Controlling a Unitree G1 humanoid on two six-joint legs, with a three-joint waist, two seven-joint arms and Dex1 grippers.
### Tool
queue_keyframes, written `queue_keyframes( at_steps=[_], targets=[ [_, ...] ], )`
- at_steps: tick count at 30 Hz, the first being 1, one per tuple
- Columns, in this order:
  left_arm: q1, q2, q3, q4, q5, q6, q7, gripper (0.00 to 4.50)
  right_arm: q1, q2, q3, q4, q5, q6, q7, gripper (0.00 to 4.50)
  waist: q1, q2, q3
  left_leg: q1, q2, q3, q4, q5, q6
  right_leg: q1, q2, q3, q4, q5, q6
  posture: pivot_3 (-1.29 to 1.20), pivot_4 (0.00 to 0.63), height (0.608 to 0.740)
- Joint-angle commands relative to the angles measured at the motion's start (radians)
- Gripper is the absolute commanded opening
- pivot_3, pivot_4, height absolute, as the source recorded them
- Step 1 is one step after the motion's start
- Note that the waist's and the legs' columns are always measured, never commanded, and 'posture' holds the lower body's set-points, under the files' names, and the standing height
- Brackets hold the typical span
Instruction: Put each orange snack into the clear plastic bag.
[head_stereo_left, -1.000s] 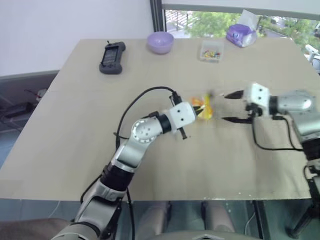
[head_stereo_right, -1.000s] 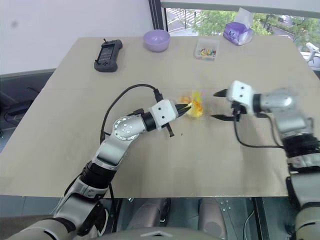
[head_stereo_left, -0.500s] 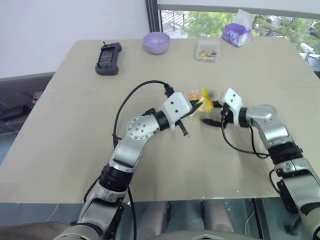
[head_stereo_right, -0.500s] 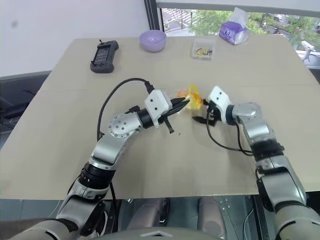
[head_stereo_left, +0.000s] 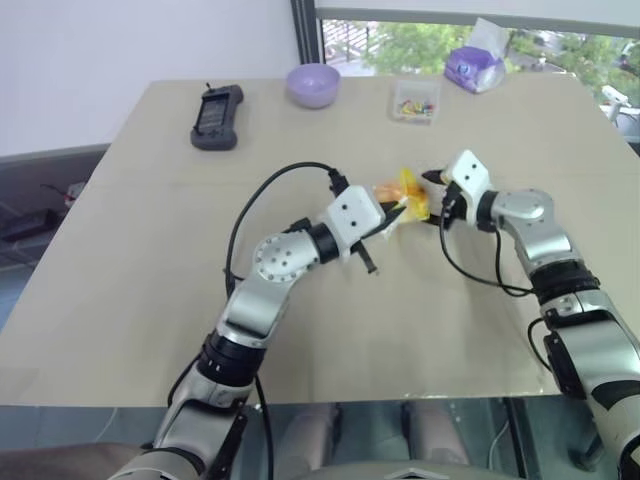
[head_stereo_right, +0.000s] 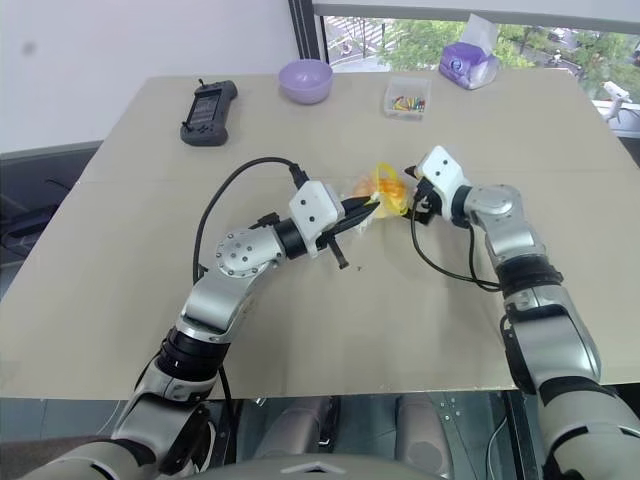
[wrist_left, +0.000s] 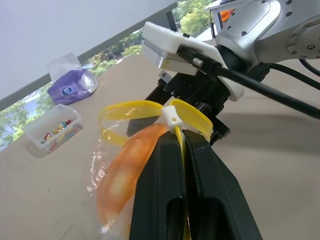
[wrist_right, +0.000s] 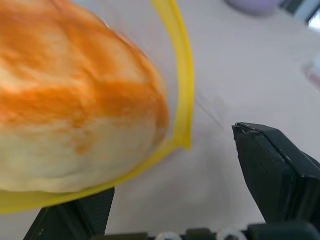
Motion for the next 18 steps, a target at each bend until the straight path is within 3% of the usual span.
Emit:
queue_keyframes(
  at_steps=[1,2,7,8,9,18],
  targets=[
    [0.001,-0.003,0.001,-0.045,-0.005,-0.015,0.007,0.00,-0.032,0.002,-0.031,-0.003,0.026,-0.084,0.036,3.39,0.000,0.000,0.000,0.000,0.000,0.000,0.000,0.000,0.000,0.000,0.000,0.000,0.000,0.000,0.000,0.00,0.150,0.740],
    [0.002,-0.003,0.000,-0.046,-0.005,-0.015,0.007,0.00,-0.032,0.001,-0.030,0.002,0.025,-0.096,0.042,3.15,0.000,0.000,0.000,0.000,0.000,0.000,0.000,0.000,0.000,0.000,0.000,0.000,0.000,0.000,0.000,0.00,0.150,0.740],
    [0.004,-0.002,0.000,-0.048,-0.004,-0.014,0.008,0.00,-0.026,0.002,-0.023,0.016,0.023,-0.128,0.083,0.72,0.001,0.000,0.000,0.000,0.000,0.000,0.000,0.000,0.000,0.000,0.000,0.000,0.000,0.000,0.000,0.00,0.150,0.740],
    [0.005,-0.001,0.000,-0.049,-0.004,-0.014,0.008,0.00,-0.025,0.003,-0.024,0.018,0.023,-0.130,0.084,0.72,0.000,0.000,0.000,0.000,0.000,0.000,0.000,0.000,0.000,0.000,0.000,0.000,0.000,0.000,0.000,0.00,0.150,0.740],
    [0.005,-0.001,0.000,-0.049,-0.004,-0.014,0.008,0.00,-0.026,0.004,-0.026,0.023,0.023,-0.131,0.083,0.02,0.000,0.000,0.000,0.000,0.000,0.000,0.000,0.000,0.000,0.000,0.000,0.000,0.000,0.000,0.000,0.00,0.150,0.740],
    [0.003,0.003,0.011,-0.049,0.003,-0.024,0.022,0.00,-0.076,-0.047,-0.068,0.091,-0.014,-0.134,-0.022,0.02,0.002,0.000,0.000,0.000,0.000,0.000,0.000,0.000,0.000,0.000,0.000,0.000,0.000,0.000,0.000,0.00,0.150,0.740]
  ],
)
